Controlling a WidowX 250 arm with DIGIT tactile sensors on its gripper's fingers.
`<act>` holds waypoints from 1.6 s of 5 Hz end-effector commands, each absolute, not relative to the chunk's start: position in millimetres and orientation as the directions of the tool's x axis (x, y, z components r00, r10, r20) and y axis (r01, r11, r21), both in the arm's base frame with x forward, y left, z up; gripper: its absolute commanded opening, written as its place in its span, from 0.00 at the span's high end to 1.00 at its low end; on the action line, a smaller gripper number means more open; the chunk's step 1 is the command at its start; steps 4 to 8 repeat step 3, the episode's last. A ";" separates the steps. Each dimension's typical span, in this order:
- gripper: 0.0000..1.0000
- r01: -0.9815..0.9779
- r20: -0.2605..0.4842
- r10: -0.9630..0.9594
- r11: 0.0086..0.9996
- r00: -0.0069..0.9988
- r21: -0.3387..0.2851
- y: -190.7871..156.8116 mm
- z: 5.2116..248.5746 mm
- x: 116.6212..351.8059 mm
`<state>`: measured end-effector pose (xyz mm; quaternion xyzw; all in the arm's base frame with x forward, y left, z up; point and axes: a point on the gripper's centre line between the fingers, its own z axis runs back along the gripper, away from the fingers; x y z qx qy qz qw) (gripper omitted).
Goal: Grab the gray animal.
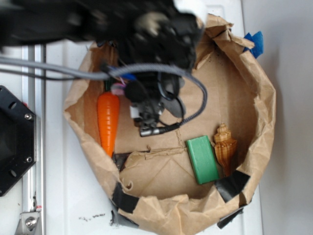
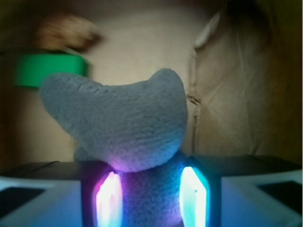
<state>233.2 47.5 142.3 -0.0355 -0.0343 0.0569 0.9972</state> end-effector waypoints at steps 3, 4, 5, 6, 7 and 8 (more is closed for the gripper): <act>1.00 -0.119 0.190 0.117 0.993 0.975 0.001 32.9 188.9 226.0; 1.00 -0.119 0.190 0.117 0.993 0.975 0.001 32.9 188.9 226.0; 1.00 -0.119 0.190 0.117 0.993 0.975 0.001 32.9 188.9 226.0; 1.00 -0.119 0.190 0.117 0.993 0.975 0.001 32.9 188.9 226.0; 1.00 -0.119 0.190 0.117 0.993 0.975 0.001 32.9 188.9 226.0; 1.00 -0.119 0.190 0.117 0.993 0.975 0.001 32.9 188.9 226.0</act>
